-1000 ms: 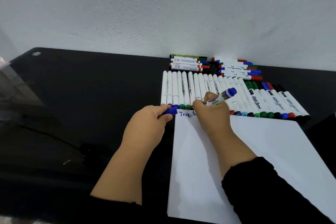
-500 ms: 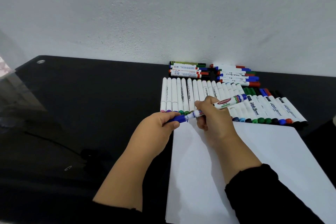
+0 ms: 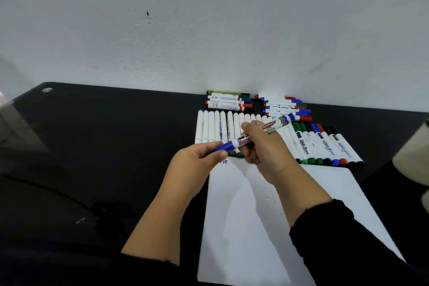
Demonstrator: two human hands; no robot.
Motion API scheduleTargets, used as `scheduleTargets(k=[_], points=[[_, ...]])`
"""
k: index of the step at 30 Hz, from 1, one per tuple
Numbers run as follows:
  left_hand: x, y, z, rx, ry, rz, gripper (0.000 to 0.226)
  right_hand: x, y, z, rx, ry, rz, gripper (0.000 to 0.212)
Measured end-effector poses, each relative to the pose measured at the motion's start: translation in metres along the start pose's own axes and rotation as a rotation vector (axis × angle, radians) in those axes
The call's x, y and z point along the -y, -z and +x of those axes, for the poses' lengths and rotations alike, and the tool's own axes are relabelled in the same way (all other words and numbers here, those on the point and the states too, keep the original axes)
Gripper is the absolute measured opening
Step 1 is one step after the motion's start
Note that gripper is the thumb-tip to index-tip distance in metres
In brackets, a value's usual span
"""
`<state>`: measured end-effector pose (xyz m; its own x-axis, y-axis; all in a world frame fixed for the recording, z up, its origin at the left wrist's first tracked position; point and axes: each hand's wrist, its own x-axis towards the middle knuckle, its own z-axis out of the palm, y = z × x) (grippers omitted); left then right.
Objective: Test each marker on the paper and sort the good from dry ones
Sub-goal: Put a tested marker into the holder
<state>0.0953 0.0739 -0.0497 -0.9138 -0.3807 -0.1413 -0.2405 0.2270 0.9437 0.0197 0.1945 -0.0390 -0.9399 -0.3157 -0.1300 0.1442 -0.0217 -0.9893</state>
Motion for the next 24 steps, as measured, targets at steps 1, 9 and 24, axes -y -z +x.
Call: scheduleTargets(k=[1,9,24], points=[[-0.002,0.001,-0.001,0.021,0.010,-0.013,0.026,0.001,0.003,-0.002,-0.006,0.001,0.010,0.032],[-0.014,-0.002,-0.012,0.103,0.027,0.061,0.008,-0.005,0.014,-0.020,-0.083,-0.054,0.127,0.033],[-0.016,-0.025,-0.010,-0.045,-0.077,0.182,0.028,0.005,0.013,-0.020,-0.189,-0.142,0.133,0.025]])
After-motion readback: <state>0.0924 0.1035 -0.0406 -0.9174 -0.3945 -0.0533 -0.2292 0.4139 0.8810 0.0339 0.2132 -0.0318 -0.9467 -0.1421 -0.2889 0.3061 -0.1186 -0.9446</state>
